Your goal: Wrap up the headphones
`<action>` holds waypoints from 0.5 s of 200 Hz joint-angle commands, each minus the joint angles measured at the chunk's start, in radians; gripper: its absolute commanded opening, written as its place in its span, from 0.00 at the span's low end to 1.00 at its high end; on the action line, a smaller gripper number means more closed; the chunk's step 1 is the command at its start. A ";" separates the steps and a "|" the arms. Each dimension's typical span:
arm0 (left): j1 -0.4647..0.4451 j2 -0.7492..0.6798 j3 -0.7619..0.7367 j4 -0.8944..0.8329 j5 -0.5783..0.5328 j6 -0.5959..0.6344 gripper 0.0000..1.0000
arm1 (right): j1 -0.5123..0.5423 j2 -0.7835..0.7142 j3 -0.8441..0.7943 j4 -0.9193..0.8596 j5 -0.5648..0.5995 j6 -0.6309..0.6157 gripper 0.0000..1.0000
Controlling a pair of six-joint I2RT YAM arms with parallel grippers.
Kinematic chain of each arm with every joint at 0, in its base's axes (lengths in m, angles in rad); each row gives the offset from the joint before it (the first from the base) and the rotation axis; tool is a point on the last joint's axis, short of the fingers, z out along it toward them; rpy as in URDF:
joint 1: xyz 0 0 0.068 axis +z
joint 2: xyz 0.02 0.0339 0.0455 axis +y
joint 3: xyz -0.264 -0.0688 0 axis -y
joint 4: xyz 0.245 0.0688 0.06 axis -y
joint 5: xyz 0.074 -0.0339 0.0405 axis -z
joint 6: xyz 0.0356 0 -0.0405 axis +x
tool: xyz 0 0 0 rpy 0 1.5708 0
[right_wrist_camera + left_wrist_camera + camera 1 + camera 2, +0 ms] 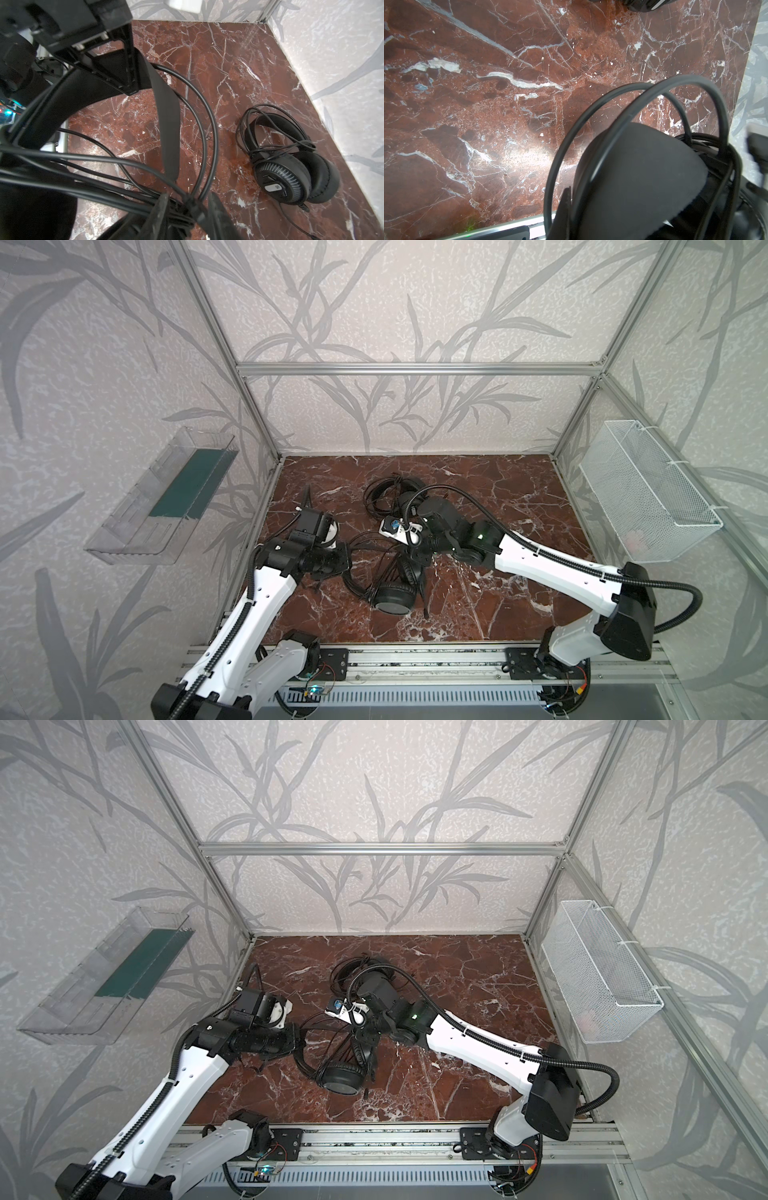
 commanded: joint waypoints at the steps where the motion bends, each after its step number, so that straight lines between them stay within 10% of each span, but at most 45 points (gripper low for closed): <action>1: -0.005 -0.012 0.043 0.005 0.038 0.005 0.00 | -0.005 -0.036 0.013 0.000 0.015 0.013 0.39; 56: -0.004 -0.005 0.049 0.000 0.022 0.005 0.00 | -0.005 -0.082 -0.006 -0.011 0.054 0.028 0.48; 100: -0.006 -0.002 0.057 -0.003 0.013 0.005 0.00 | -0.018 -0.206 -0.063 0.077 0.207 0.110 0.80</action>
